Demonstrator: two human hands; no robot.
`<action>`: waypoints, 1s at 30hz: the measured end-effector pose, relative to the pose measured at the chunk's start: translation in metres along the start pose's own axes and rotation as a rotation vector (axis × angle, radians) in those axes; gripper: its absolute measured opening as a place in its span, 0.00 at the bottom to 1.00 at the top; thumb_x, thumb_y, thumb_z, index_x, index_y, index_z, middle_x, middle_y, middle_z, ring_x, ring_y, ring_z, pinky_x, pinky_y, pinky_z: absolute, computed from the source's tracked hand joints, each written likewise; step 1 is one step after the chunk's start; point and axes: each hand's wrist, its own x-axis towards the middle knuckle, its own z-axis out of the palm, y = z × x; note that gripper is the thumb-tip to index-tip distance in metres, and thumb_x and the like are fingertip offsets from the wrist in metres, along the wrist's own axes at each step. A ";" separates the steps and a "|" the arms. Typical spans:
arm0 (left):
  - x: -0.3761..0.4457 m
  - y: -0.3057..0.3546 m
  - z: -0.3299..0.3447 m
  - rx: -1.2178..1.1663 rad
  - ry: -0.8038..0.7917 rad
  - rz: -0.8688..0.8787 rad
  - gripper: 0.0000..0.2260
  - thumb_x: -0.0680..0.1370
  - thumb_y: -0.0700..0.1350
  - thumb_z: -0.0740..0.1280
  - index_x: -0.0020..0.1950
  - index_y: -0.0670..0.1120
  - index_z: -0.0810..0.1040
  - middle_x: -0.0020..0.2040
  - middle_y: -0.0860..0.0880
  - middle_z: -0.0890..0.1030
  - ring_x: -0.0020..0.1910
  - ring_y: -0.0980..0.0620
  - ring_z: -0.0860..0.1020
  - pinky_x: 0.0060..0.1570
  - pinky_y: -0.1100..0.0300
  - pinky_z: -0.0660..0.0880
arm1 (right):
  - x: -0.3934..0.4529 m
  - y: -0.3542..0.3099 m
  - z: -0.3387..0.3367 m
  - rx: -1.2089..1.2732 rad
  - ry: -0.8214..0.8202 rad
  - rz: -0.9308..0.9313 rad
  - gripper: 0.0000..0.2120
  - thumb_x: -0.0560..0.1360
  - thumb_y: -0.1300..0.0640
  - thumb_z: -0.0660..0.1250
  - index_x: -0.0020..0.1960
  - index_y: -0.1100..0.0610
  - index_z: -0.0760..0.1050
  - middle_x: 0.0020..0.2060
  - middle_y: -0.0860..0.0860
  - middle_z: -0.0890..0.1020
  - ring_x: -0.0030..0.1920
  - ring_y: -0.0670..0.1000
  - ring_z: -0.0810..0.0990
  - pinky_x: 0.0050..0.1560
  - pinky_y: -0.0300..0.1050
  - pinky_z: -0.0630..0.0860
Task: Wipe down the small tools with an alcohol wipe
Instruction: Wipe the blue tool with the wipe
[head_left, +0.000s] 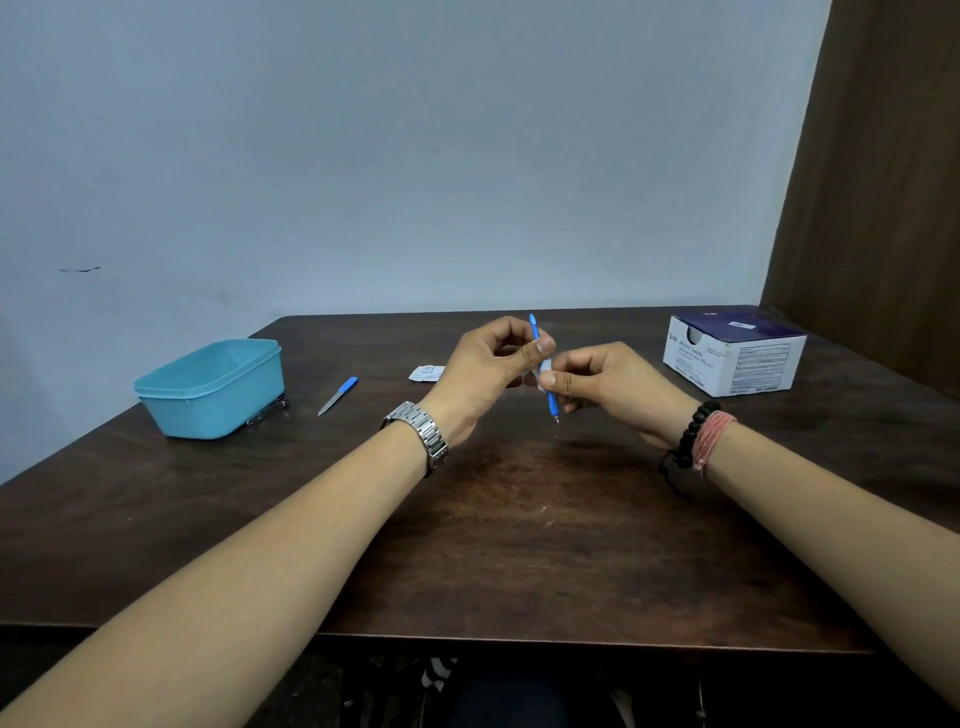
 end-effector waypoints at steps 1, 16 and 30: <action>0.000 -0.001 0.000 0.011 -0.008 -0.014 0.03 0.77 0.46 0.69 0.45 0.49 0.78 0.38 0.55 0.79 0.39 0.56 0.77 0.45 0.58 0.75 | 0.001 0.000 -0.001 0.031 0.023 -0.004 0.04 0.75 0.61 0.69 0.43 0.60 0.81 0.30 0.47 0.80 0.33 0.44 0.76 0.39 0.37 0.77; -0.001 -0.014 0.002 0.137 -0.215 -0.124 0.02 0.76 0.39 0.70 0.46 0.45 0.79 0.35 0.51 0.79 0.34 0.58 0.77 0.40 0.65 0.74 | 0.008 0.002 -0.013 0.329 0.267 -0.004 0.05 0.77 0.61 0.66 0.46 0.59 0.81 0.47 0.51 0.83 0.35 0.42 0.76 0.40 0.35 0.75; 0.001 -0.017 0.000 0.307 -0.211 -0.105 0.01 0.76 0.41 0.71 0.45 0.45 0.80 0.36 0.50 0.80 0.34 0.57 0.76 0.40 0.62 0.74 | 0.009 0.004 -0.015 0.297 0.284 0.020 0.08 0.78 0.58 0.66 0.46 0.60 0.81 0.45 0.46 0.85 0.35 0.42 0.76 0.40 0.34 0.76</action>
